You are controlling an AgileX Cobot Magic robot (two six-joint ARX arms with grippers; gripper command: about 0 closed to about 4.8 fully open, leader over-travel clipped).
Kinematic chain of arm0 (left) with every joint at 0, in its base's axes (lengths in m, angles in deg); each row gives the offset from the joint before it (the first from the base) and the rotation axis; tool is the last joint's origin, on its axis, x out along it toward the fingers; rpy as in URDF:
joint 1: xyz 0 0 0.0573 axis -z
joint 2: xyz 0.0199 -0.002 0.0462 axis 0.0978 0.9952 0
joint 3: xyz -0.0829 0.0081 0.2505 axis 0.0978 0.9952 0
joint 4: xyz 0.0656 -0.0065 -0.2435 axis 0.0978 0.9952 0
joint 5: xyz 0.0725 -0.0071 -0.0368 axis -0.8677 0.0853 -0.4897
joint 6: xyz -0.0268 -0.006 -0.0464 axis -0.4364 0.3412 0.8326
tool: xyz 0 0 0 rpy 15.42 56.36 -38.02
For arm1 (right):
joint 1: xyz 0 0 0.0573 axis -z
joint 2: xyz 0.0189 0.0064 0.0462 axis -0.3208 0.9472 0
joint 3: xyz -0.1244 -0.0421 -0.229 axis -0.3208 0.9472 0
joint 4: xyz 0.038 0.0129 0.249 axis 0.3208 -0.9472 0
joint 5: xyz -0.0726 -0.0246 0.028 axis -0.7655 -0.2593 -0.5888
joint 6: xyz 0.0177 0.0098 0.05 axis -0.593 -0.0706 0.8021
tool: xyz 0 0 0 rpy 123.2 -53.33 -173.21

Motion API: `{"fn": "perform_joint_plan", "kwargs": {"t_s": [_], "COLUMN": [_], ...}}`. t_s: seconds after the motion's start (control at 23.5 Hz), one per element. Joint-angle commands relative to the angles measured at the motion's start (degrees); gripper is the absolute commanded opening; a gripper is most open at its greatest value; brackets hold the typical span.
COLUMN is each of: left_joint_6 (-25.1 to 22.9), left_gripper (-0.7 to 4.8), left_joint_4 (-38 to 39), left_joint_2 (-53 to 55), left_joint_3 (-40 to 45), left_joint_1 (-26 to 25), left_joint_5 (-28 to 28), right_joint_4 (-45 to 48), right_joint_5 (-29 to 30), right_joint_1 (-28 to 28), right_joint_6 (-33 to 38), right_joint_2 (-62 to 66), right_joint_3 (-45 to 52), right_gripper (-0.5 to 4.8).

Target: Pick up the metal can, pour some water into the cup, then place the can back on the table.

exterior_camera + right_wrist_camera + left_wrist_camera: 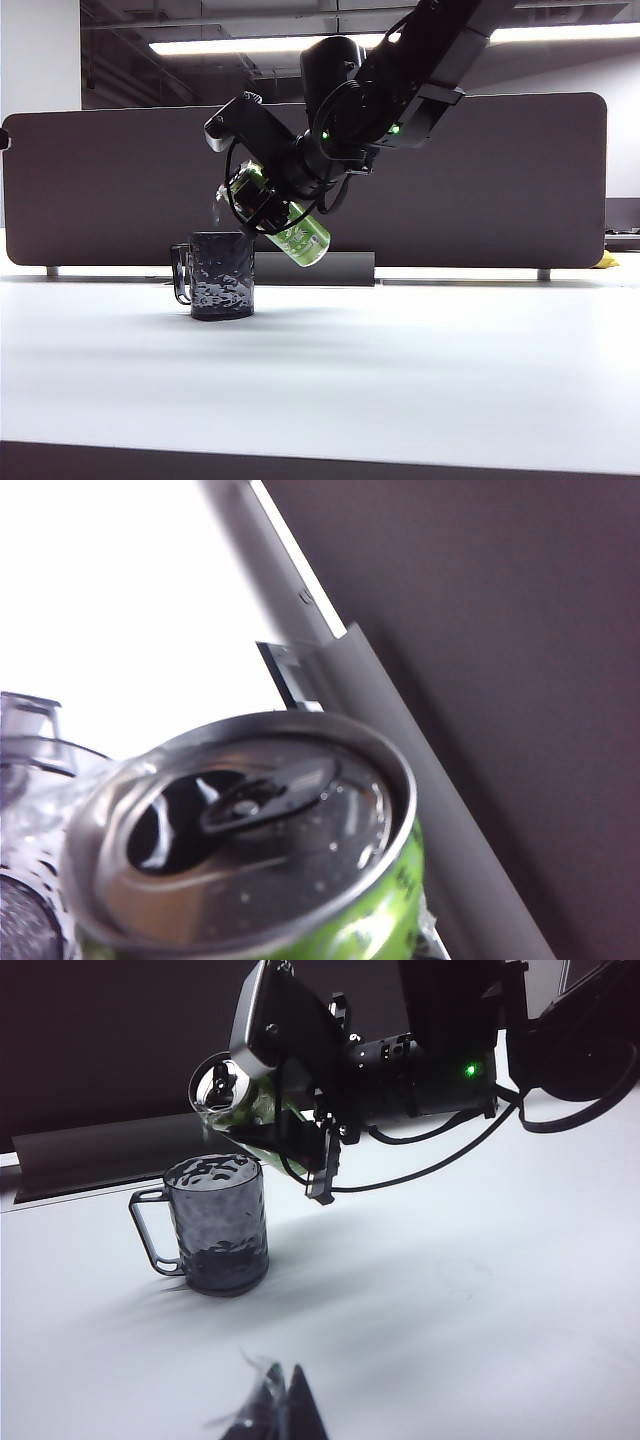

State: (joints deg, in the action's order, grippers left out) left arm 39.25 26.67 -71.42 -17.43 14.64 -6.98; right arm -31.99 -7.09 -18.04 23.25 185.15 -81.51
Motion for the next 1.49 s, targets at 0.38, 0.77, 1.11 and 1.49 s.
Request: {"fn": "perform_joint_plan", "kwargs": {"t_s": [0.38, 0.77, 1.11, 1.49], "left_joint_6": [0.15, 0.15, 0.15, 0.15], "left_gripper": [-0.05, -0.05, -0.05, -0.05], "left_joint_4": [-0.55, -0.55, -0.55, -0.55], "left_joint_2": [0.04, 0.04, 0.04, 0.04], "left_joint_3": [-0.07, -0.07, -0.07, -0.07], "left_joint_1": [-0.04, -0.04, -0.04, -0.04], "left_joint_5": [0.04, 0.04, 0.04, 0.02], "right_joint_4": [2.82, 2.73, 1.95, 1.70], "right_joint_5": [-2.93, -4.42, -5.11, -6.54], "right_joint_1": [-0.22, -0.24, -0.76, -0.94], "right_joint_6": [-3.48, -5.33, -8.07, -10.05], "right_joint_2": [-0.66, -0.66, -0.66, -0.66], "right_joint_3": [-0.68, -0.68, -0.68, -0.68], "right_gripper": [2.51, 2.51, 2.51, 2.51]}}
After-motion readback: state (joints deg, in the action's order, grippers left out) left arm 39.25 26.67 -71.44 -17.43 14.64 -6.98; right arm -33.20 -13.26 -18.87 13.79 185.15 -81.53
